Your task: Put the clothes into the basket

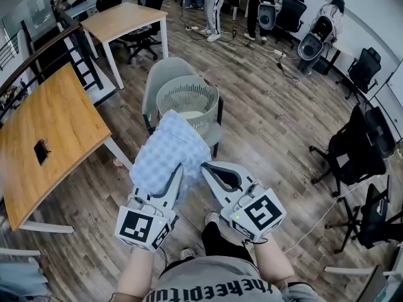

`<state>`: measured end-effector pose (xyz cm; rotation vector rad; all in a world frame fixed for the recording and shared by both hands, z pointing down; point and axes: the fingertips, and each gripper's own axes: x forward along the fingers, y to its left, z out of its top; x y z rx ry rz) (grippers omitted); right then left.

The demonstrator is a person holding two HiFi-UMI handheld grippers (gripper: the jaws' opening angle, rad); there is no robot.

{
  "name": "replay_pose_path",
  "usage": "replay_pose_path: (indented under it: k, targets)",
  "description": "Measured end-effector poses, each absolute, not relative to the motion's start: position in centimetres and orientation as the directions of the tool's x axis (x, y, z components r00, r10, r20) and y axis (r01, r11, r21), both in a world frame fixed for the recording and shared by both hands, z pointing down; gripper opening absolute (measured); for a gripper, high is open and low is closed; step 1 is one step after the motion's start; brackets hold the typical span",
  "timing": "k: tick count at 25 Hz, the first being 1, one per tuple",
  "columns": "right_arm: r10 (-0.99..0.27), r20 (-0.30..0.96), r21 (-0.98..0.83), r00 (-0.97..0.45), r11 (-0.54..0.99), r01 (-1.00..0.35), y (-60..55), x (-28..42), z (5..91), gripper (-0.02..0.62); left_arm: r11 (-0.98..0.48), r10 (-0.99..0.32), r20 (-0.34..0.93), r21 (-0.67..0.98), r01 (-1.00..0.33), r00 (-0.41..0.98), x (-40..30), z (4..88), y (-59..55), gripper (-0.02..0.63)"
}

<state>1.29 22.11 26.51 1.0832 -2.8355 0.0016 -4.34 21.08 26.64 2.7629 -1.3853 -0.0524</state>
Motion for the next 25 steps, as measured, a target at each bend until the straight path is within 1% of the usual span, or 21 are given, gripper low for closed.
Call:
replay_pose_path:
  k: [18,25]
  targets:
    - [-0.574,0.100,0.019,-0.813,0.818,-0.575,10.6,5.9,26.5,0.009,-0.486,-0.873,0.003,0.081,-0.870,0.488,-0.3,26.6,10.3,0.078]
    - [-0.559,0.092,0.004,-0.824,0.827,-0.562,8.0,7.6,27.2,0.009,-0.474,-0.879,0.010,0.080,-0.877,0.476,1.6,27.1,8.1,0.078]
